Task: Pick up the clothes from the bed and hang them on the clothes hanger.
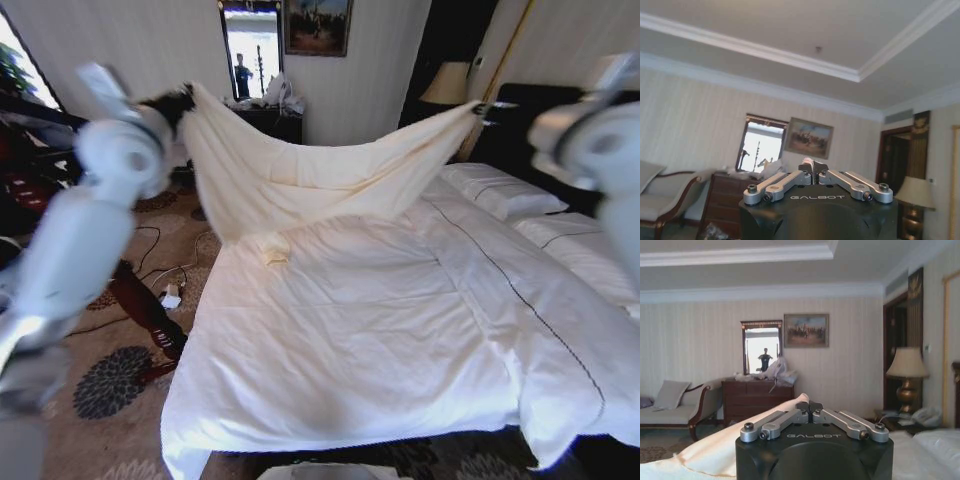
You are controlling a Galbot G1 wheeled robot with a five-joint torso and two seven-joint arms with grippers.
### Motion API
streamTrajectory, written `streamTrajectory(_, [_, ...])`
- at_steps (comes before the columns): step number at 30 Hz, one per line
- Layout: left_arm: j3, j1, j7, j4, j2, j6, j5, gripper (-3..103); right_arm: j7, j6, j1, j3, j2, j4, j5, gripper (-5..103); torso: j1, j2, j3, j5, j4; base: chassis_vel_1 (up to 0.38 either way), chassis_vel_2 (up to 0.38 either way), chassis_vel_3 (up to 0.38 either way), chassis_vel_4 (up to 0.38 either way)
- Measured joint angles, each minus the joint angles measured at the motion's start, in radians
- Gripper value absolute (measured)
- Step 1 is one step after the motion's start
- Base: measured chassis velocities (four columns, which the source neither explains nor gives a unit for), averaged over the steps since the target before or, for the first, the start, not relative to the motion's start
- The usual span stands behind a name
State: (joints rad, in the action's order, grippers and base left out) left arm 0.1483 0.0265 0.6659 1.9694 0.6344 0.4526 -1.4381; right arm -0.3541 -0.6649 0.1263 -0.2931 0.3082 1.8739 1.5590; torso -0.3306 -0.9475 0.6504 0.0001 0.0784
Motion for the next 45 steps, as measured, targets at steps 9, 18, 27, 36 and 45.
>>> streamTrajectory(9, [0.078, 0.188, 0.086, 0.205, -0.174, 0.108, -0.096, 2, -0.13, -0.07, 0.199, -0.181, -0.091, 0.197, 0.167, 0, 0.0, 0.0, 0.0, -0.0014, -0.0015, 0.0, 0.0, 0.0, 0.0])
streamTrajectory(18, [-0.126, 0.437, 0.053, 0.012, 0.07, 0.093, 0.262, 2, -0.063, -0.007, 0.639, -0.134, 0.123, 0.099, -0.278, 0, -0.001, 0.001, 0.001, -0.0002, -0.0014, 0.0, 0.0, 0.0, 0.0])
streamTrajectory(27, [-0.213, 0.49, -0.043, -0.325, 0.356, 0.014, 0.511, 2, 0.01, 0.082, 0.611, 0.074, 0.339, -0.14, -0.541, 0, -0.001, 0.001, 0.001, -0.0001, -0.0011, 0.0, 0.0, 0.0, 0.0])
streamTrajectory(36, [-0.176, 0.369, -0.088, -0.486, 0.458, -0.073, 0.552, 2, 0.025, 0.147, 0.406, 0.21, 0.449, -0.335, -0.576, 0, -0.001, 0.0, 0.001, 0.0002, -0.0011, 0.0, 0.0, 0.0, 0.0])
streamTrajectory(45, [-0.149, 0.27, -0.13, -0.715, 0.548, -0.104, 0.607, 2, 0.044, 0.217, 0.238, 0.285, 0.561, -0.533, -0.639, 0, -0.001, 0.0, 0.001, -0.0004, -0.0015, 0.0, 0.0, 0.0, 0.0])
